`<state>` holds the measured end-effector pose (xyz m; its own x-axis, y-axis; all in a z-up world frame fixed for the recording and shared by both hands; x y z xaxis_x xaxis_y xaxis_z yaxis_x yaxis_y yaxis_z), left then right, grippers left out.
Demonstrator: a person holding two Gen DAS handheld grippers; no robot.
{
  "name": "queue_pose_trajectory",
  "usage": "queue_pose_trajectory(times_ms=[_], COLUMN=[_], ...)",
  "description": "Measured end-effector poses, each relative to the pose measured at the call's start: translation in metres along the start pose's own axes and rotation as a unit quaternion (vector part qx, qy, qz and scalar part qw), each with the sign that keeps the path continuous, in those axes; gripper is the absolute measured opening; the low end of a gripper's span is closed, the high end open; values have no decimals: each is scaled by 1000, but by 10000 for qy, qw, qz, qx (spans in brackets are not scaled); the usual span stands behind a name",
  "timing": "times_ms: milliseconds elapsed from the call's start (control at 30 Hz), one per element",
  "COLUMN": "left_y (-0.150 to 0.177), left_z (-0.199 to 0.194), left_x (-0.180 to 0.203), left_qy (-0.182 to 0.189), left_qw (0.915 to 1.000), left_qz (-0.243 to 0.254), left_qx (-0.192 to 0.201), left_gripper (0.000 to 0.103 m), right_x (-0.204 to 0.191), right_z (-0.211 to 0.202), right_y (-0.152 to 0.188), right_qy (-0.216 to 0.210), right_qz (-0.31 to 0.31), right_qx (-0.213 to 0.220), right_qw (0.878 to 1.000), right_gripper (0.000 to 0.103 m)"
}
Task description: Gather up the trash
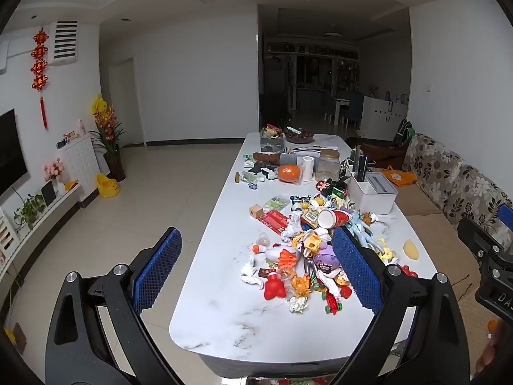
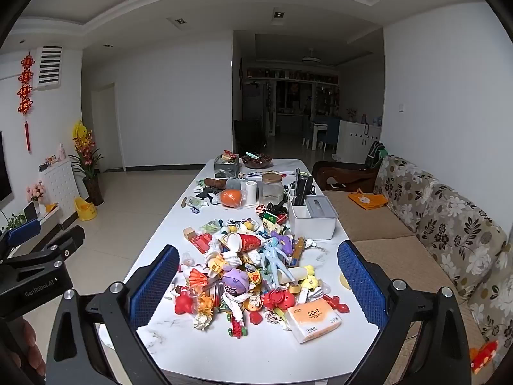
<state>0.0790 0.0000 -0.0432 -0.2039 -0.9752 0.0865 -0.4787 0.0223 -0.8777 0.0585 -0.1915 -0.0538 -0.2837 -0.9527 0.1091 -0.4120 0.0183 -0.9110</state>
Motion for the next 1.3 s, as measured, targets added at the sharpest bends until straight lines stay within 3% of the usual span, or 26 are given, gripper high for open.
queue_pose_trajectory(times_ms=[1300], left_y=[7], left_z=[1], left_x=[3], left_qy=[35], left_qw=[10000], left_qz=[6], left_qx=[-57], left_gripper=[93], right_x=[3], right_z=[-3], right_y=[-1], right_qy=[-2], right_qz=[6], right_qx=[-8], right_qw=[10000], right_gripper=[98])
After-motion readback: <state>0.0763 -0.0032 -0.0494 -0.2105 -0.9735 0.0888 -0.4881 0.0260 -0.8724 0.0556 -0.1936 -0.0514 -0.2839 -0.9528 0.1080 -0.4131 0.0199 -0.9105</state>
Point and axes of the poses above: each gripper's, at about its wrist camera, not at the fingertips, and z roughly the way its jaws point, x to its right, y to its underside, the point moved 9 cm from there along z, roughly the way its jaws point, and after that the axes turned 13 degrees about y, right-handed, at the moved point
